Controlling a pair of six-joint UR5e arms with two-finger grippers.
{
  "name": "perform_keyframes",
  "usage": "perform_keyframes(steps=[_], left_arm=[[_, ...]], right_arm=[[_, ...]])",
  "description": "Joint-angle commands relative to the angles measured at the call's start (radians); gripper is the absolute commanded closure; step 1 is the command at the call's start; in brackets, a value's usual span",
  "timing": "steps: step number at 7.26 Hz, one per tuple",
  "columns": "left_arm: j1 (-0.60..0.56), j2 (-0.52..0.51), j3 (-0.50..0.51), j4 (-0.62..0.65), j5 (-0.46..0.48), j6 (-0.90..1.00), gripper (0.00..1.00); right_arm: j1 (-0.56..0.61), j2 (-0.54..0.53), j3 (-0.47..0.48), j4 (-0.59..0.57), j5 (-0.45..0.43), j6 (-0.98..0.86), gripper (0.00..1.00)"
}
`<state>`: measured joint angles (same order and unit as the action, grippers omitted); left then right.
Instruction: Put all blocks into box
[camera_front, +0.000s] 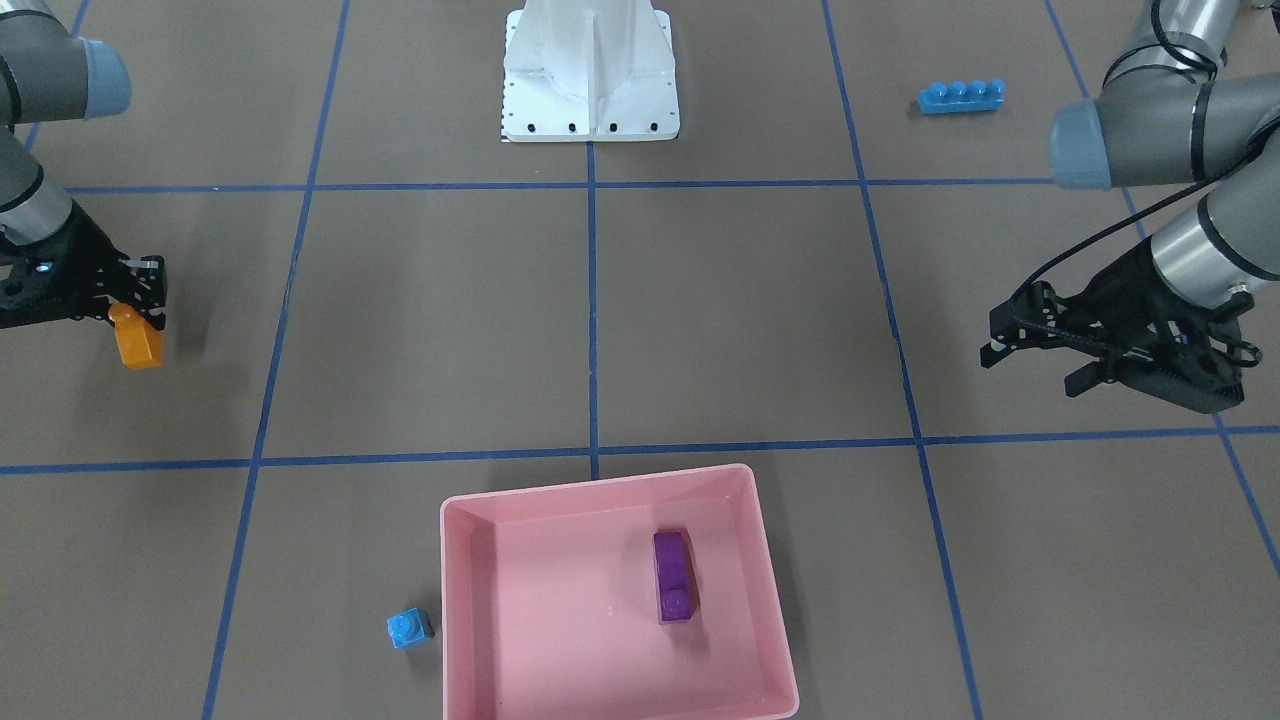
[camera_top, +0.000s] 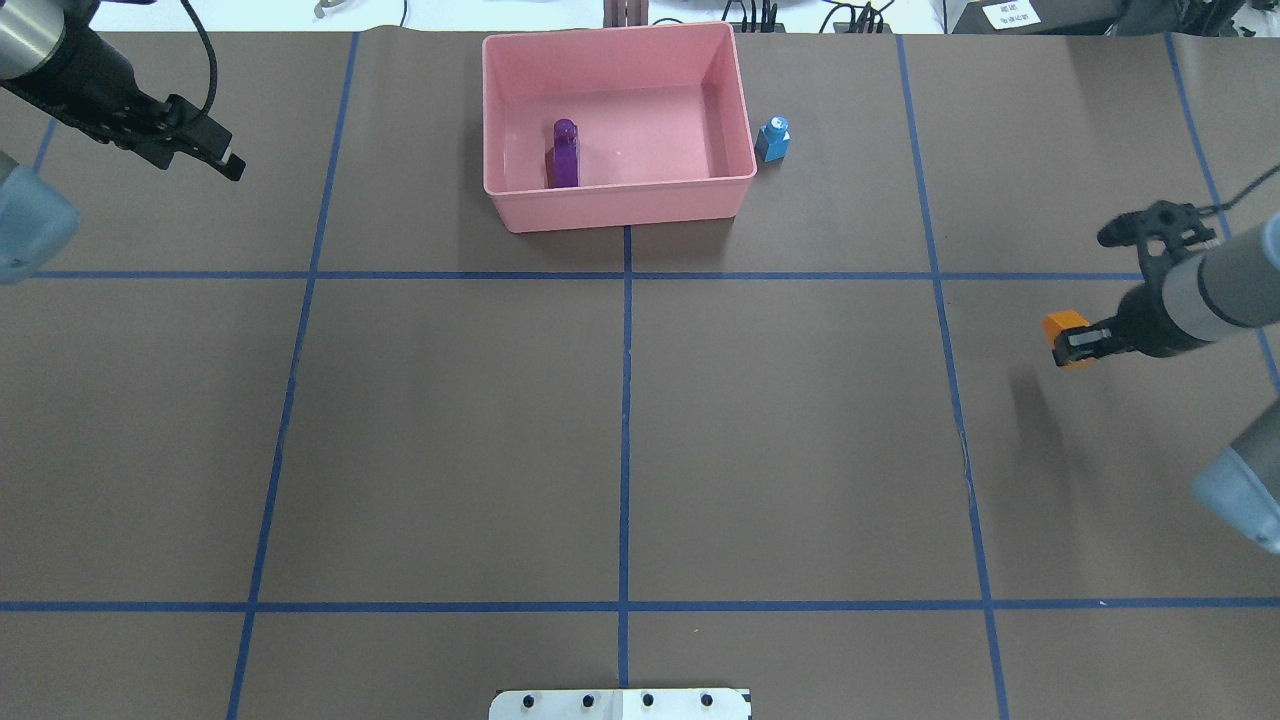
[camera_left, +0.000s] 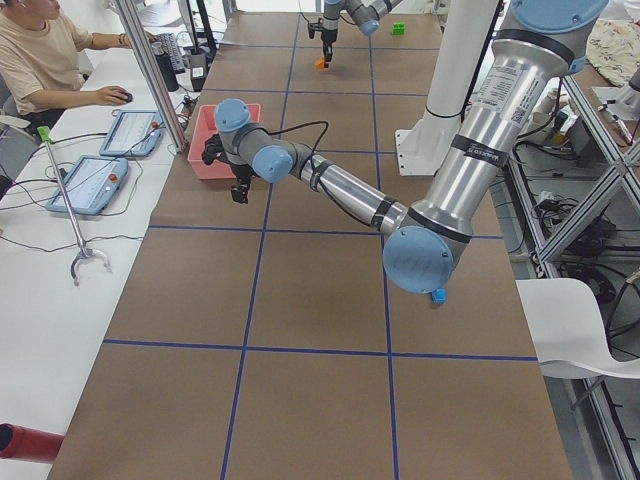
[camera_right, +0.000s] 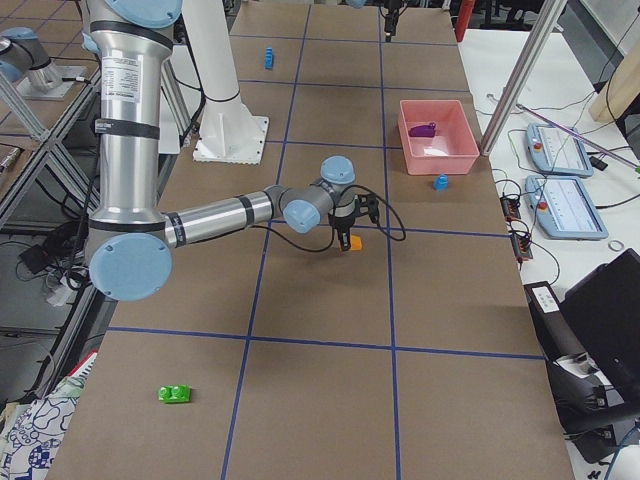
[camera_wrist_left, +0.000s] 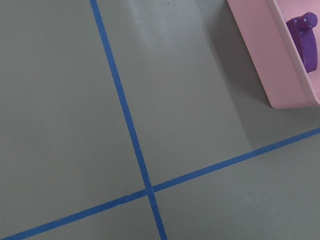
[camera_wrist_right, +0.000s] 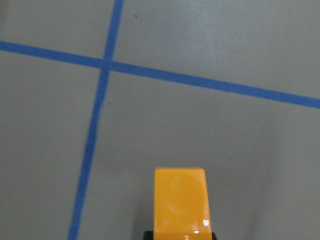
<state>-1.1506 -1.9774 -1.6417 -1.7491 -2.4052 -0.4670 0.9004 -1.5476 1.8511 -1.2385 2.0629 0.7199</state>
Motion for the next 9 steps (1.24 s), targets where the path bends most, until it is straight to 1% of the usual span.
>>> perform_keyframes(steps=[1,2,3,4,6,7,8,9], left_arm=[[0.002,0.009,-0.001,-0.001,0.001,-0.001,0.0],[0.0,0.008,-0.001,-0.001,0.001,-0.001,0.0],[0.002,0.008,-0.001,-0.001,0.001,-0.001,0.0],[0.002,0.008,-0.001,-0.001,0.001,-0.002,0.0],[0.002,0.009,-0.001,-0.001,0.0,-0.002,0.0],[0.002,0.009,-0.001,-0.001,0.0,-0.002,0.0],[0.002,0.009,-0.001,-0.001,0.0,-0.002,0.0],[0.002,0.009,-0.001,-0.001,-0.002,-0.002,0.0]], right_arm=[[-0.003,0.304,-0.001,-0.317,-0.006,0.003,1.0],[-0.012,0.417,-0.021,-0.419,-0.006,0.006,1.0],[-0.027,0.537,-0.097,-0.447,-0.007,0.018,1.0],[-0.044,0.655,-0.216,-0.444,-0.012,0.045,1.0],[-0.072,0.917,-0.491,-0.432,-0.021,0.145,1.0],[-0.08,1.026,-0.621,-0.424,-0.05,0.157,1.0],[-0.08,1.076,-0.706,-0.353,-0.07,0.179,1.0],[-0.081,1.098,-0.802,-0.237,-0.078,0.217,1.0]])
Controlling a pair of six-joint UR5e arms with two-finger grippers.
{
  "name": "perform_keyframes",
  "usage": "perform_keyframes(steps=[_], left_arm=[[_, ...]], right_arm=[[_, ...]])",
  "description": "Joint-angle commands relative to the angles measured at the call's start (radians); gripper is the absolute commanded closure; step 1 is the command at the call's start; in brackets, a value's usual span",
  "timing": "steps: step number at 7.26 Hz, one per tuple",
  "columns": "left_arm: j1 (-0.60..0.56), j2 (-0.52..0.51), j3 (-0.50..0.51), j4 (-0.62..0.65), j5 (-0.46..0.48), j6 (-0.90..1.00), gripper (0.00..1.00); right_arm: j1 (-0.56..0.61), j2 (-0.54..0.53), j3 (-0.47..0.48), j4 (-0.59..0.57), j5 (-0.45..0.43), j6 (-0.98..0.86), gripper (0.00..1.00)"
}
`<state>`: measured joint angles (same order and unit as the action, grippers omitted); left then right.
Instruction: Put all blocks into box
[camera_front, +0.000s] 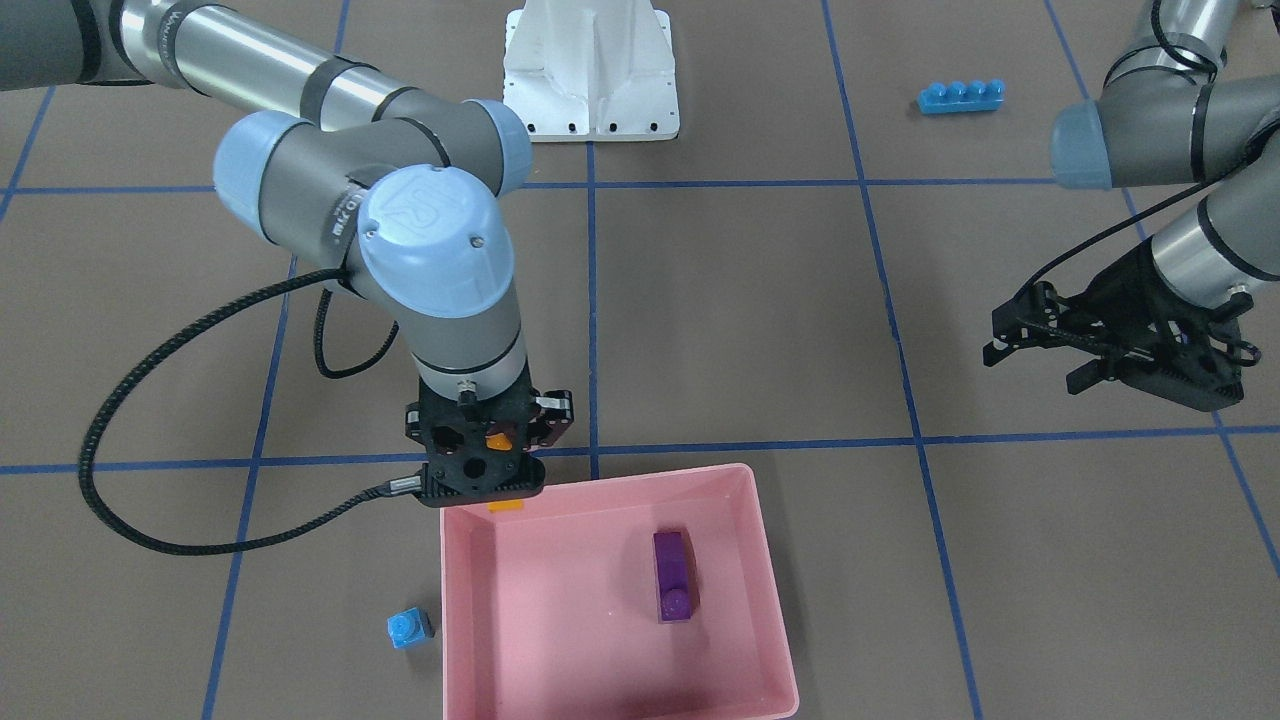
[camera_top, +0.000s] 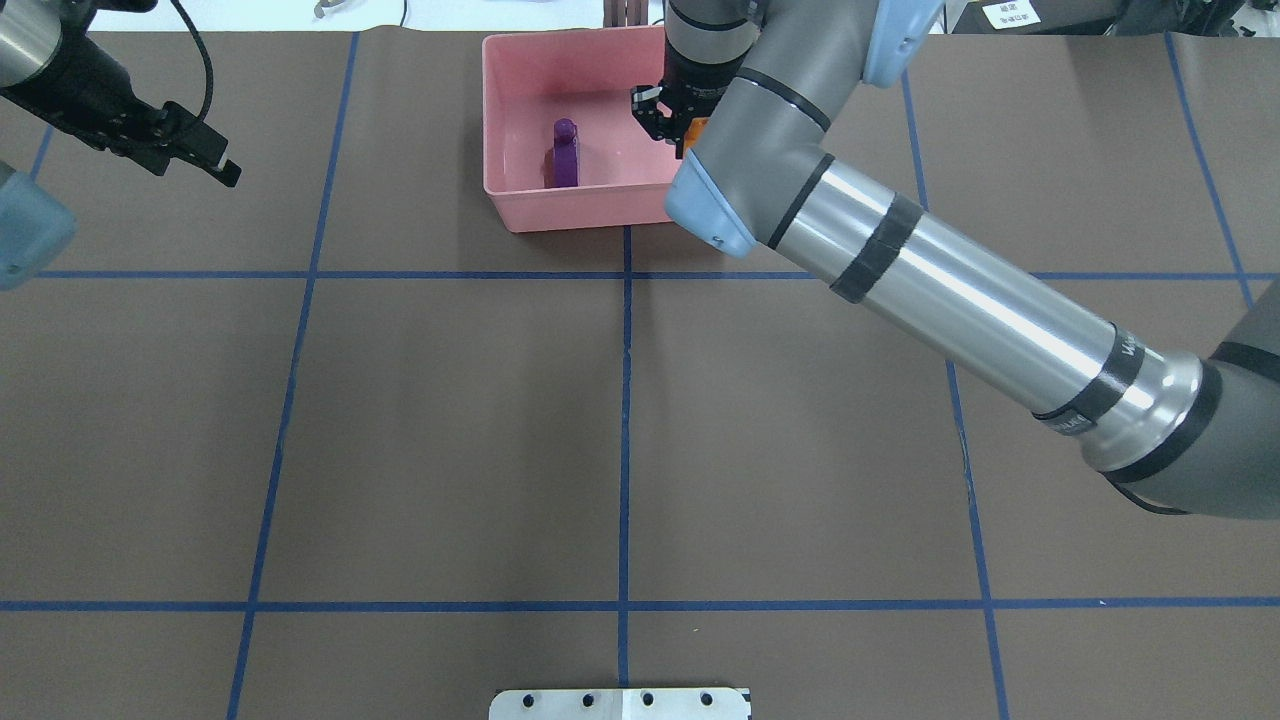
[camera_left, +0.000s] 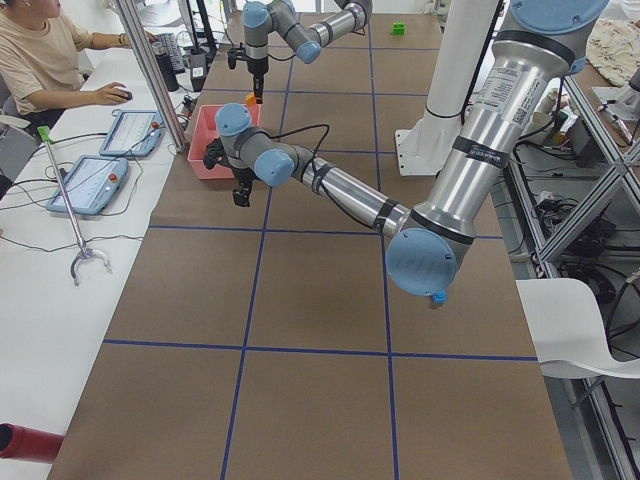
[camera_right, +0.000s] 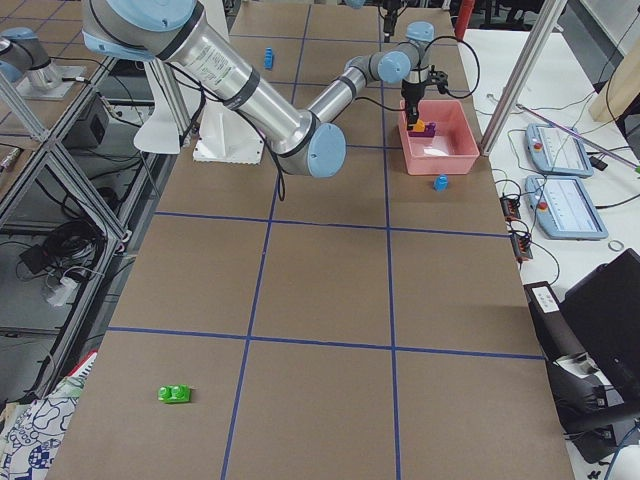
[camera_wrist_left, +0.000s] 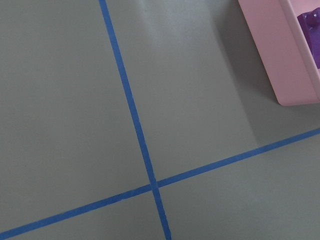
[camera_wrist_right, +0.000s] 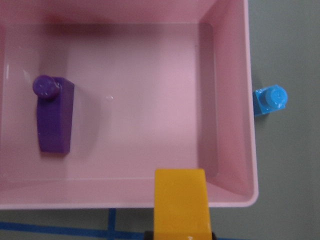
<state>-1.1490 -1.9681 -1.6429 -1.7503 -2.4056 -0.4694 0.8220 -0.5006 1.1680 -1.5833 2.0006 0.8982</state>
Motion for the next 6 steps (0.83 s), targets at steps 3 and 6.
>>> perform_keyframes(steps=[3,6], left_arm=[[0.0,0.0,-0.006,0.002,-0.003,-0.002,0.0],[0.0,0.02,-0.03,0.002,-0.001,-0.002,0.0]], right_arm=[[-0.03,0.149,-0.297,0.226,-0.065,0.054,0.95],[-0.03,0.157,-0.295,0.224,-0.065,0.143,0.01]])
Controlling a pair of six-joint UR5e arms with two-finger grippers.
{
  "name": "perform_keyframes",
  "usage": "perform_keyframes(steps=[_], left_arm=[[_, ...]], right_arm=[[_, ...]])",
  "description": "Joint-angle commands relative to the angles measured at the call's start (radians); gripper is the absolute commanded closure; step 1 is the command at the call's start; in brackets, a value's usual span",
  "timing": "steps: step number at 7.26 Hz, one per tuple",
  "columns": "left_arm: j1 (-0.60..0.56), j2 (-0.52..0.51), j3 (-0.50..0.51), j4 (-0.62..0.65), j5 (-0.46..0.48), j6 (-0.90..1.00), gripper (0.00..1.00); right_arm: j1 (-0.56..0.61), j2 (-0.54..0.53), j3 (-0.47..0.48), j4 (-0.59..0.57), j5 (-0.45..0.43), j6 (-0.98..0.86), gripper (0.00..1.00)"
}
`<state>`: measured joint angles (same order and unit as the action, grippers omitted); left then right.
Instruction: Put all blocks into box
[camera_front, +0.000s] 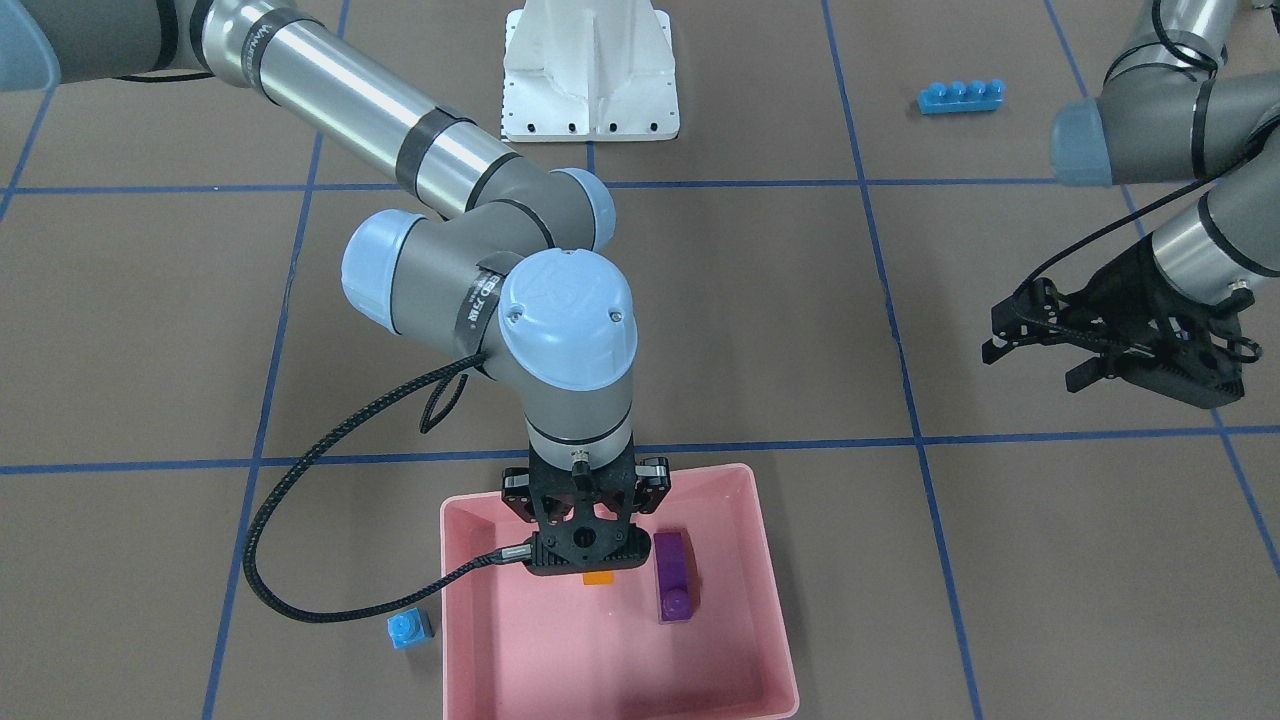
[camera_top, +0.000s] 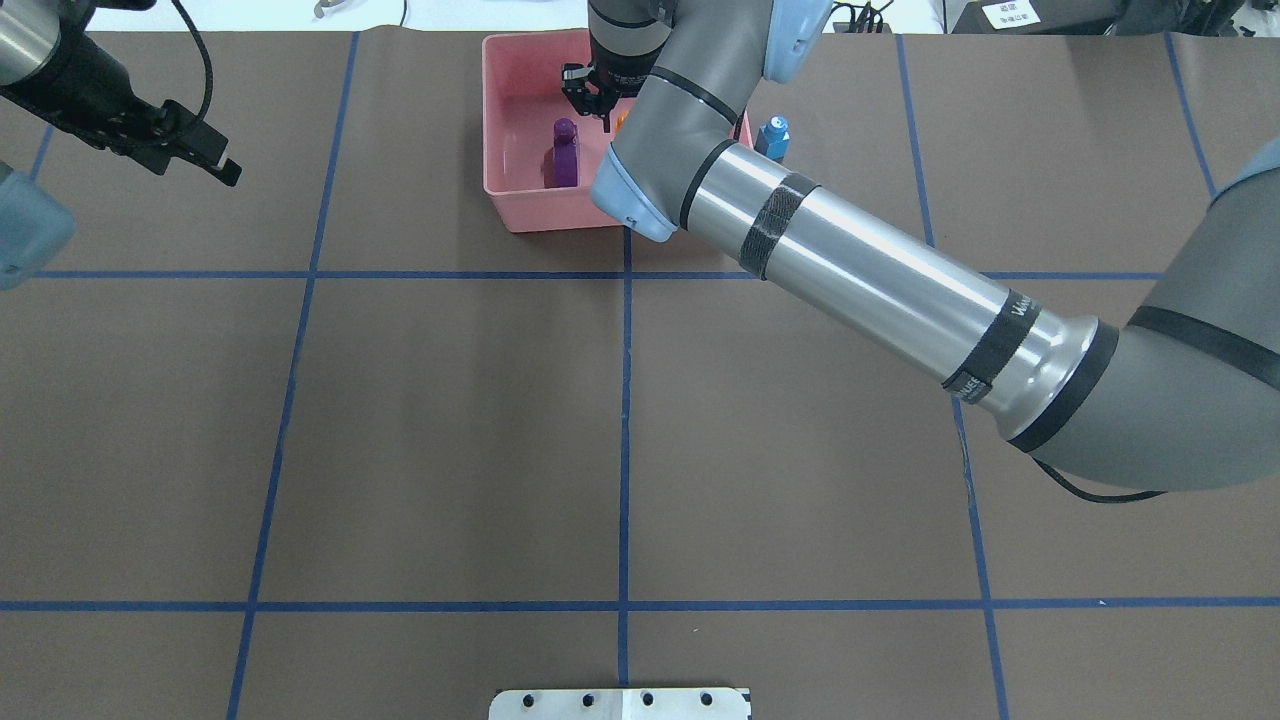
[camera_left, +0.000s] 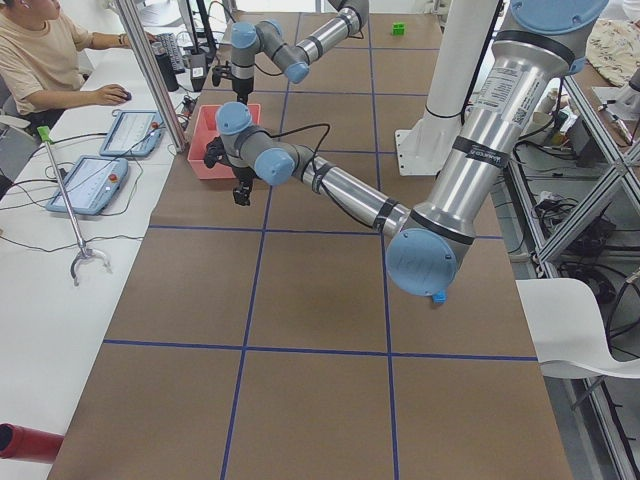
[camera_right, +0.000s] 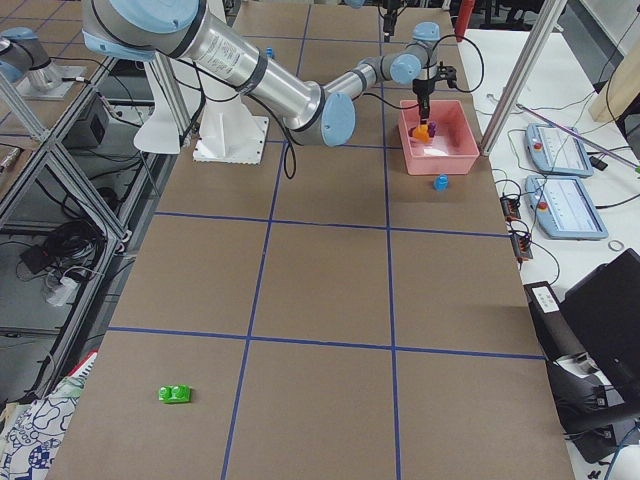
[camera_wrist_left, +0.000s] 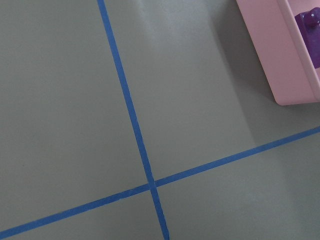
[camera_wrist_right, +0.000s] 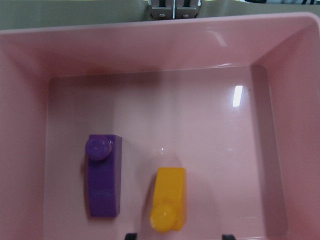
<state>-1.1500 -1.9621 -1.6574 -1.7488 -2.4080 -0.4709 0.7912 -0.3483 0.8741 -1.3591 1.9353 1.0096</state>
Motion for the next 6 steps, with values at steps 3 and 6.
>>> perform_keyframes(steps=[3,6], left_arm=[[0.01,0.139,-0.17,0.0,0.004,-0.063,0.0],[0.108,0.389,-0.422,-0.001,0.013,-0.048,0.0]], right_arm=[[0.032,0.0,0.012,-0.04,0.084,0.012,0.01],[0.042,-0.093,0.255,-0.237,0.11,-0.051,0.01]])
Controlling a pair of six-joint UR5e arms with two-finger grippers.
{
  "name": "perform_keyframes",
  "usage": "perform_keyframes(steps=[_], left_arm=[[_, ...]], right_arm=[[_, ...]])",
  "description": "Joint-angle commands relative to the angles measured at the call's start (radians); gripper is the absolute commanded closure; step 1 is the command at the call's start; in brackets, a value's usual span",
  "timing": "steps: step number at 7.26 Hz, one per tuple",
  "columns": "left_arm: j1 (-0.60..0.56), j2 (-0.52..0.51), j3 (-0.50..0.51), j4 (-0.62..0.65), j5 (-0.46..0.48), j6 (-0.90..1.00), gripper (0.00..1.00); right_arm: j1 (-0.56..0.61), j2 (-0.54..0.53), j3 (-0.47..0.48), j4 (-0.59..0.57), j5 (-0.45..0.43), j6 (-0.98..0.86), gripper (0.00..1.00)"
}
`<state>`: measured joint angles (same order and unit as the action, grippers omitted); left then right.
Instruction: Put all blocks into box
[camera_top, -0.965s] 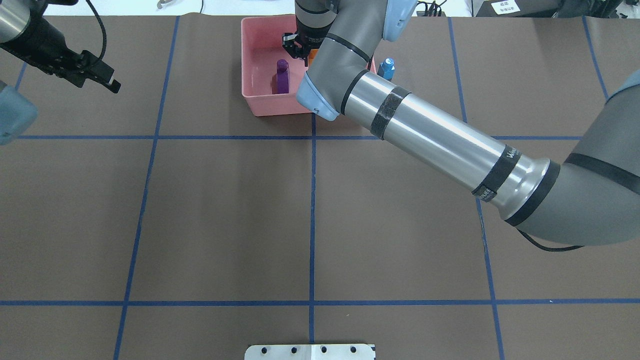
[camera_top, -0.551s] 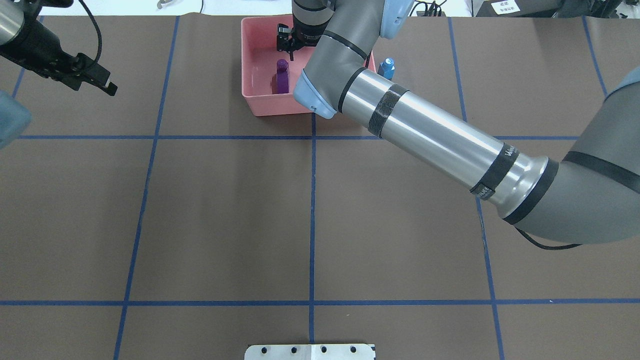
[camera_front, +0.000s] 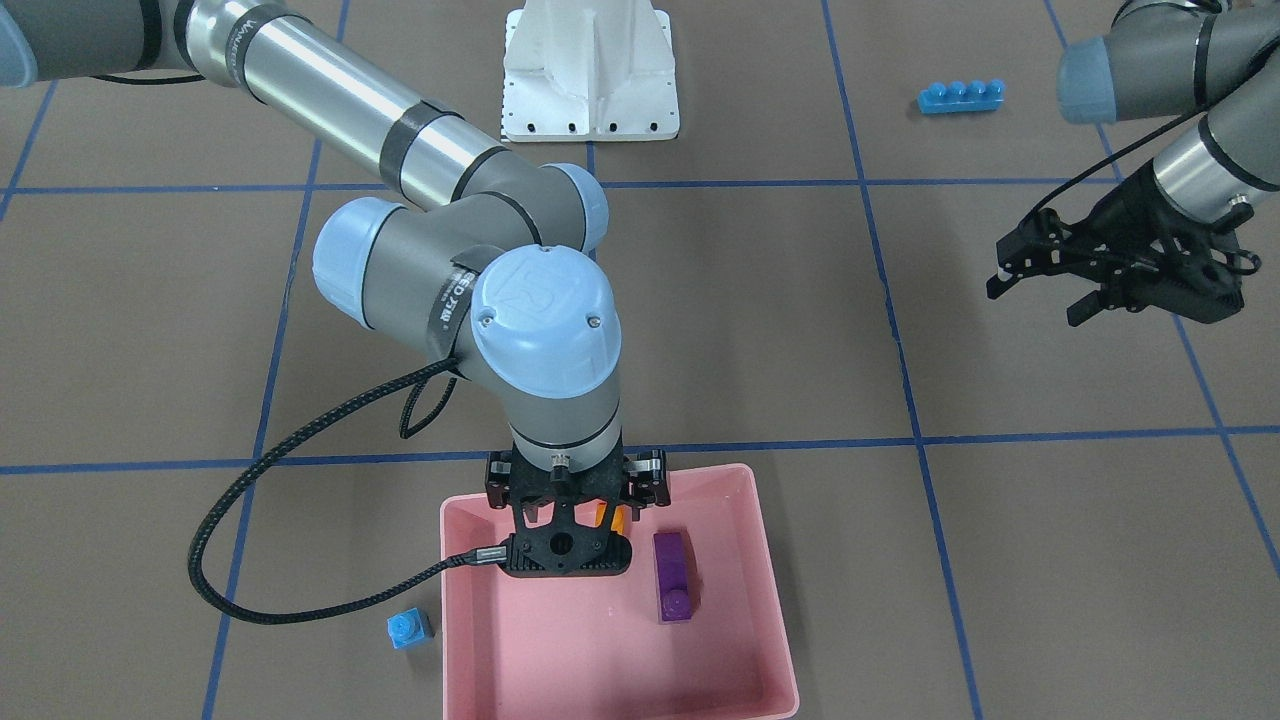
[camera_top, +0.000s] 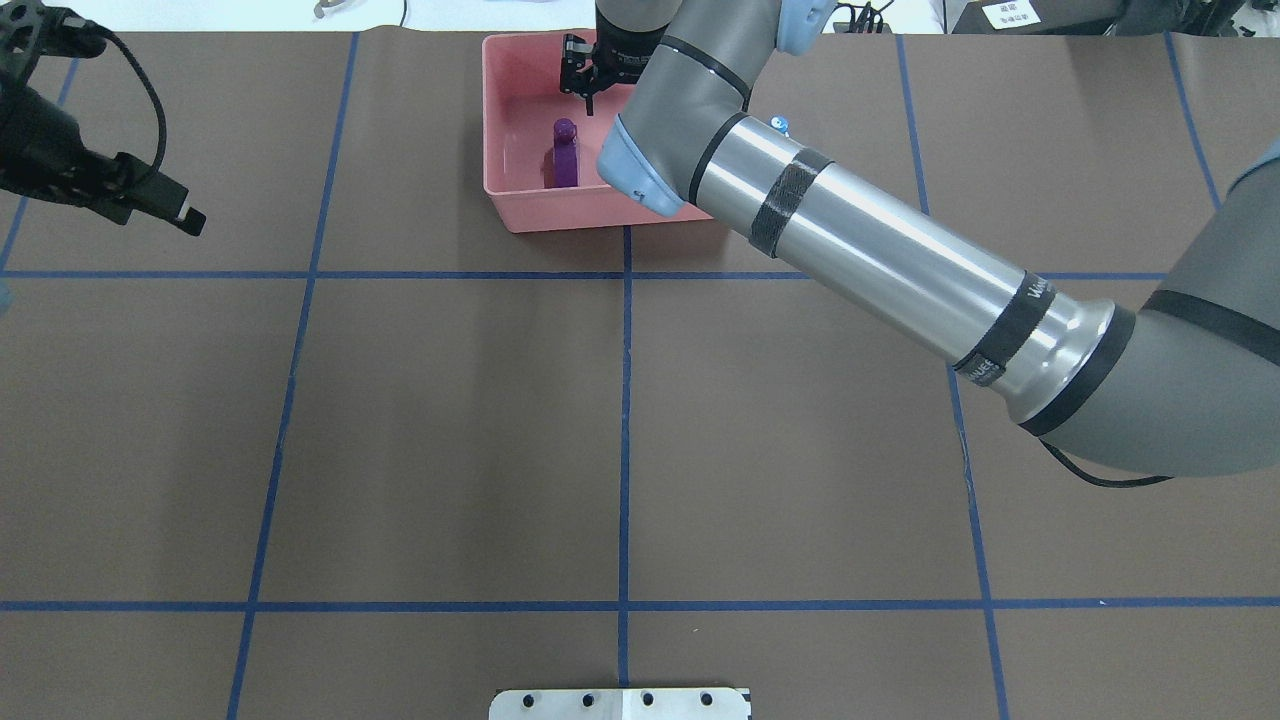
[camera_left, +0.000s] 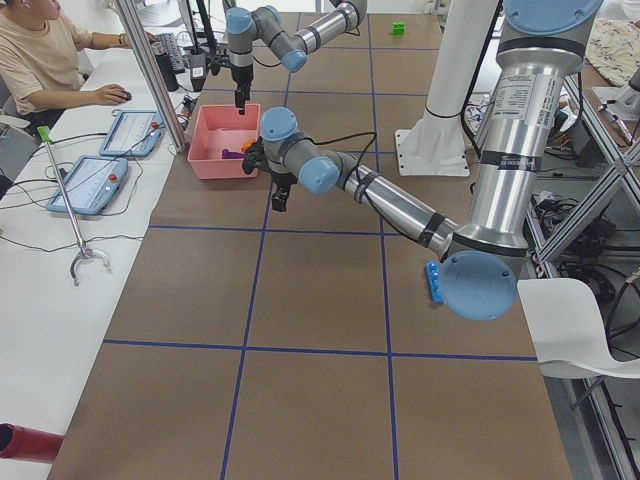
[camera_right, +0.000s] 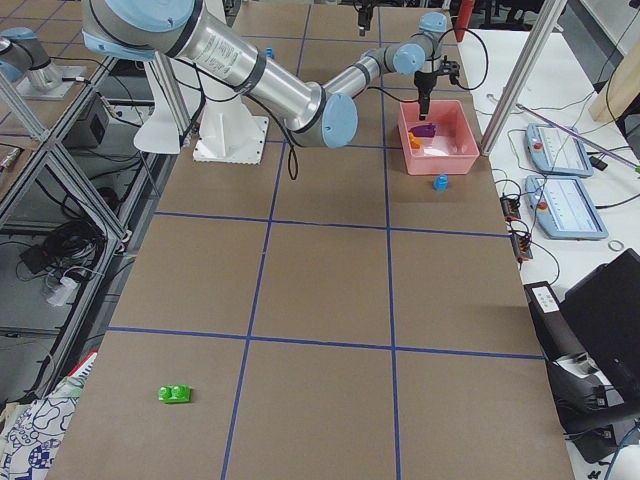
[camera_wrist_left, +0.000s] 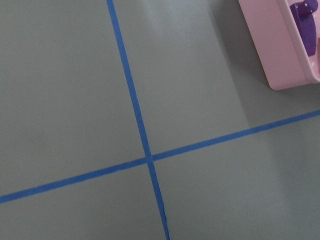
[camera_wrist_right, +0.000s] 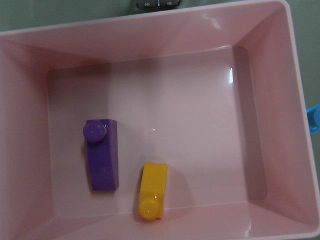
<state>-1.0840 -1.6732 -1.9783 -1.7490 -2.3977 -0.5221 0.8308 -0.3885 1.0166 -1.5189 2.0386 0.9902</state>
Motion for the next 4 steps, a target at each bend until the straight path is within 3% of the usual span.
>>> perform_keyframes(steps=[1,2,4], left_arm=[[0.077,0.183,-0.178,-0.001,0.038,0.02,0.0],[0.12,0.279,-0.239,-0.006,0.105,0.049,0.0],[0.142,0.437,-0.298,-0.058,0.135,0.181,0.0]], right_arm=[[0.004,-0.126,0.214,-0.096,0.006,-0.042,0.01],[0.005,-0.197,0.3,-0.102,0.008,-0.054,0.01],[0.011,-0.301,0.454,-0.16,0.02,-0.099,0.01]])
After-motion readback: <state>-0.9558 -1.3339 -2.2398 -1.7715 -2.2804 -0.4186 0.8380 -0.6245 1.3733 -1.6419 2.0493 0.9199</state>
